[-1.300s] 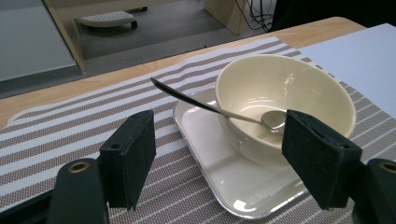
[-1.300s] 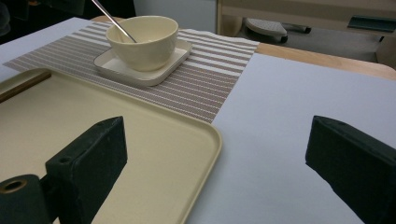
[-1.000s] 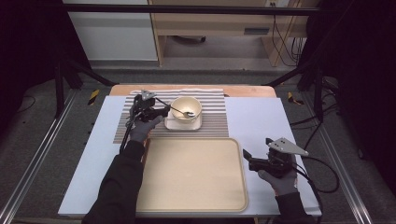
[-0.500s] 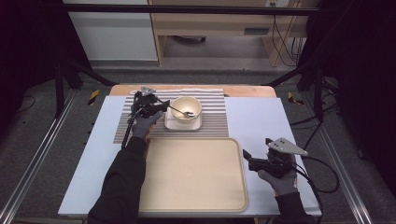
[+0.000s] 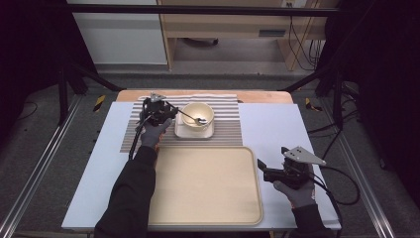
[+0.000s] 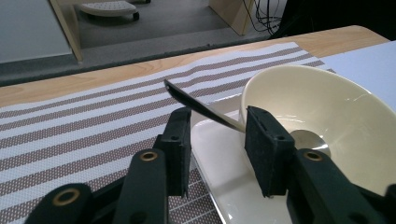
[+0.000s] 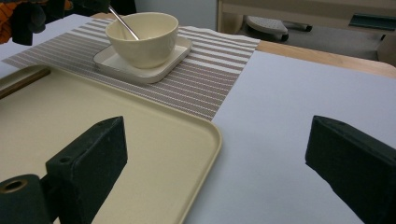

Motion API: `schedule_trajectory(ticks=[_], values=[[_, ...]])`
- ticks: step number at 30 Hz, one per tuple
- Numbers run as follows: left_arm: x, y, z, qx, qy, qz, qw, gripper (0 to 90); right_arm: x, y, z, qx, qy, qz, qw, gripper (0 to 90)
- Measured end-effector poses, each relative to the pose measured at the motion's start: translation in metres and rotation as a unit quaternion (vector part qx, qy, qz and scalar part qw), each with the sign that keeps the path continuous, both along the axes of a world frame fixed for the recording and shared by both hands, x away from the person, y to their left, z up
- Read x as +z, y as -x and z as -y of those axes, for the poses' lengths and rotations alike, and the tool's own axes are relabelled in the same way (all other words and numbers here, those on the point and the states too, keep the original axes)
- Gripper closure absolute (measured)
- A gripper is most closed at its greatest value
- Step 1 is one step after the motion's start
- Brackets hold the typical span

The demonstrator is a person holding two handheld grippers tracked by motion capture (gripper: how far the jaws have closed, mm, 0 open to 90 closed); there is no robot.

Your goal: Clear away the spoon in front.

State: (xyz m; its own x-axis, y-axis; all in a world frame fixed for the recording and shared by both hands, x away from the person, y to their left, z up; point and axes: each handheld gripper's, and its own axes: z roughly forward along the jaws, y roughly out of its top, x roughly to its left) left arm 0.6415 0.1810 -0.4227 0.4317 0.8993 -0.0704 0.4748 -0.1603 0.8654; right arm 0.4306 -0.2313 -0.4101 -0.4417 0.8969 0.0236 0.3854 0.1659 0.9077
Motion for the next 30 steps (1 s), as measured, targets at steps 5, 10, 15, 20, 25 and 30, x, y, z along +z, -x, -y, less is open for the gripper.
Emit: schedule_trajectory(ticks=[5,10,15,20,25,30], values=[[0.001,-0.005,0.002,0.01,0.006,0.002,0.9999,44.2,0.0,0.0,0.0,0.0,0.001,0.0,1.0,5.8],[0.003,-0.011,0.002,0.014,0.011,0.001,0.9998,43.4,-0.001,-0.001,0.0,0.001,0.002,0.0,1.0,5.8],[0.001,-0.012,0.004,0.015,0.009,-0.005,0.9998,62.6,0.0,0.0,0.0,0.001,0.001,0.0,1.0,5.9],[0.006,-0.009,0.004,0.009,0.015,-0.006,0.9998,69.4,0.0,0.0,0.0,0.0,0.0,0.0,1.0,5.9],[0.017,0.002,0.008,-0.007,0.023,0.004,0.9997,75.1,-0.001,0.0,0.0,0.001,0.002,0.0,1.0,5.9],[0.025,0.012,0.011,-0.021,0.032,0.013,0.9992,80.0,-0.001,0.0,0.0,-0.001,0.002,-0.001,1.0,5.9]])
